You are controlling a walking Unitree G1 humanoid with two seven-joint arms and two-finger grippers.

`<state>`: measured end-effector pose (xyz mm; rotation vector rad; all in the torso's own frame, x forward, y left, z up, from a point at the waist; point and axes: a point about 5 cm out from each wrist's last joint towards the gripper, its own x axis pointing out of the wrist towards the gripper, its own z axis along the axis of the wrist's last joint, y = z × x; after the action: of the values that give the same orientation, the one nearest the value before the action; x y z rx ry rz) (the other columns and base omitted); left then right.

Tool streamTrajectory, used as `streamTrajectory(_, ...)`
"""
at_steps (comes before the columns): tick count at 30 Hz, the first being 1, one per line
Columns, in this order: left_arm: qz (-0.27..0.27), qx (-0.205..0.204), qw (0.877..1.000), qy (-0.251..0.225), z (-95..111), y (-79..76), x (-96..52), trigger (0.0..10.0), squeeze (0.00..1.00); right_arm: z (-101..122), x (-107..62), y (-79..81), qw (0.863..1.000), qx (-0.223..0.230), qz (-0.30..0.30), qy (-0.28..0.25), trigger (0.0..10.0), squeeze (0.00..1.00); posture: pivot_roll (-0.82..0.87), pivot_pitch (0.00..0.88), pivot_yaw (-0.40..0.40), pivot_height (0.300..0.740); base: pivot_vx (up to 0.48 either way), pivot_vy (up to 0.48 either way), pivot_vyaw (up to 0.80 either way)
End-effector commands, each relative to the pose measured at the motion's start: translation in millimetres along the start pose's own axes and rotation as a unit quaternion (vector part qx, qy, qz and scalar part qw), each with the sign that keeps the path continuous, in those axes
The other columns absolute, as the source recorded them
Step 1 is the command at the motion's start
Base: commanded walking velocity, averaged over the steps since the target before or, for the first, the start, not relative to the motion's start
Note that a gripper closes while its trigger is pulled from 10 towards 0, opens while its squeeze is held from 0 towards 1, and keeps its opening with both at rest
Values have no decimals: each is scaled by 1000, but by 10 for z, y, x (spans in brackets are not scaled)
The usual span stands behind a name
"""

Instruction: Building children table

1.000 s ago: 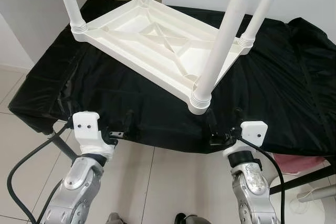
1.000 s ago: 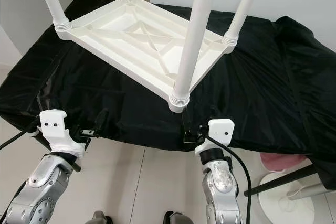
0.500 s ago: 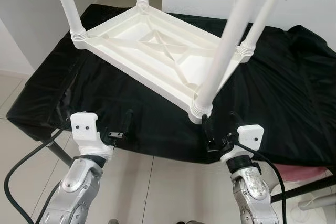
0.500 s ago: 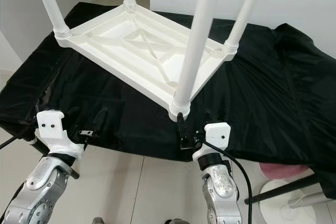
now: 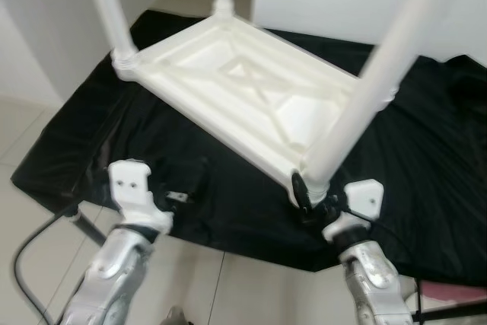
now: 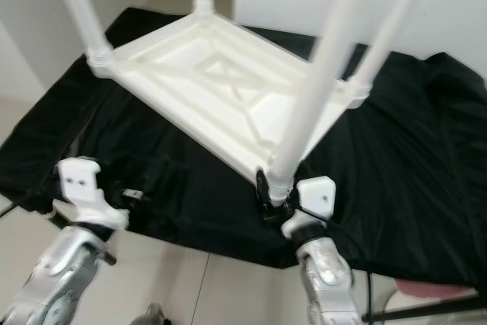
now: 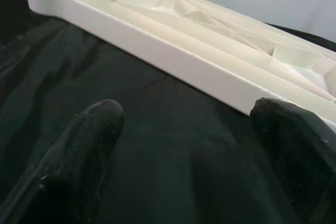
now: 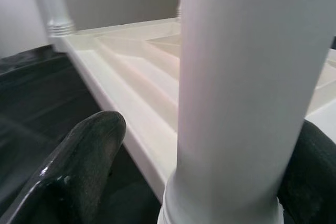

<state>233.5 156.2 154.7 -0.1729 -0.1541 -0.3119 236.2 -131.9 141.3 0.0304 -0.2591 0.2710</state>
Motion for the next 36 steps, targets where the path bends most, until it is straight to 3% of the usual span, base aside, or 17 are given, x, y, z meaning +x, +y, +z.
streamTrajectory(1,-19,-11,1000,1,-14,-90,8,10000,0,-48,-58,-50,1000,-1,-5,17,10000,0,72,146,-48,740,0,0,0)
streamTrajectory(10,-39,-8,999,12,-21,-149,23,10000,0,-67,-45,-66,1000,-2,-1,22,10000,0,75,151,-43,740,0,0,0)
streamTrajectory(19,-140,14,989,36,-11,-328,120,10000,0,-28,87,-146,1000,-18,17,12,10000,0,74,158,-40,740,0,0,0)
streamTrajectory(27,-172,27,984,34,25,-353,195,10000,0,45,214,-218,999,-34,36,-1,10000,0,67,164,-36,740,0,0,0)
streamTrajectory(36,-176,20,984,36,41,-359,194,10000,0,59,239,-218,998,-32,51,-3,10000,0,67,171,-40,740,0,0,0)
